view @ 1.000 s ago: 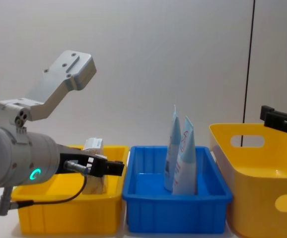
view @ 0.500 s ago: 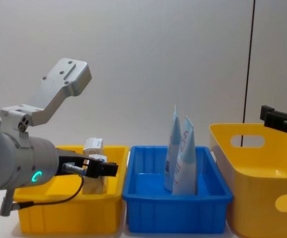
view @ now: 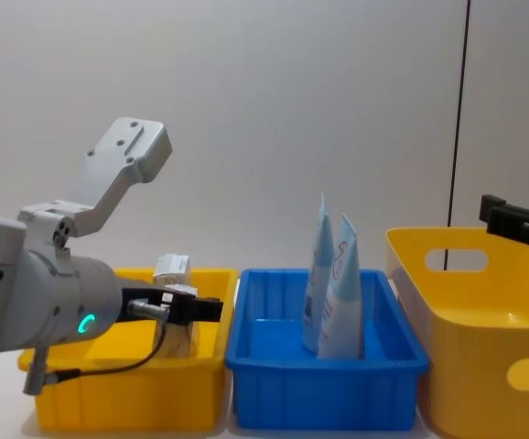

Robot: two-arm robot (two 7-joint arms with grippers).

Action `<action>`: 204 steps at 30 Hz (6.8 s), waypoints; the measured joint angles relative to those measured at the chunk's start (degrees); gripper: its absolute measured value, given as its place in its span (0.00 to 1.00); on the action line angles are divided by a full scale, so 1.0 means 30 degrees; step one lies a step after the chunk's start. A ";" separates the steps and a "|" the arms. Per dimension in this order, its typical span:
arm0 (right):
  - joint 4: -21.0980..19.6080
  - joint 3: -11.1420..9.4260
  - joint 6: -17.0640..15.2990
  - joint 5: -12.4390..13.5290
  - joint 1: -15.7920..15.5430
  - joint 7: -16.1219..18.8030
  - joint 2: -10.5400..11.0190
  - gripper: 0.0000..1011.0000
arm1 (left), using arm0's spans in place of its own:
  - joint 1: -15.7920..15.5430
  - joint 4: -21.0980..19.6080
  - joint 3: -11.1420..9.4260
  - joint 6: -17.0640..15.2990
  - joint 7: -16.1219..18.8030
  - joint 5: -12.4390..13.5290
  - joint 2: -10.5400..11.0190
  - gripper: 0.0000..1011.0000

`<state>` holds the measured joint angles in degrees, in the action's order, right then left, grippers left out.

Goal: Bimanual collaborative sorting of washing and personal care products

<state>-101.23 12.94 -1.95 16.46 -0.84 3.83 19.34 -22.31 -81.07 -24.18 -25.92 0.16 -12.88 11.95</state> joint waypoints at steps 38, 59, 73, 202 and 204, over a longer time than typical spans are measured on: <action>0.0000 0.0000 0.0000 0.0000 0.0001 0.0000 0.0000 0.99 | -0.0711 0.0914 0.0017 -0.0579 0.0200 0.0731 -0.0676 0.99; 0.0000 0.0000 0.0001 0.0000 0.0001 0.0000 -0.0001 0.99 | -0.0772 0.1338 0.0309 -0.0749 -0.0142 0.0709 -0.0839 0.80; 0.0000 -0.0001 0.0000 0.0000 0.0000 0.0000 0.0000 0.99 | -0.0808 0.1438 0.0362 -0.0709 -0.0216 0.0724 -0.0864 0.38; 0.0000 0.0001 0.0000 0.0000 0.0000 0.0000 -0.0001 0.99 | -0.4034 -0.2402 -0.2018 0.2828 -1.6810 -0.3073 0.5139 0.34; 0.0000 0.0001 0.0001 0.0000 0.0001 0.0000 -0.0001 0.99 | -0.3979 -0.2414 -0.2111 0.3019 -1.7268 -0.3289 0.5276 0.34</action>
<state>-101.23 12.94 -1.95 16.46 -0.84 3.83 19.33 -34.24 -88.31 -30.51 -16.86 -51.64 -22.75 27.78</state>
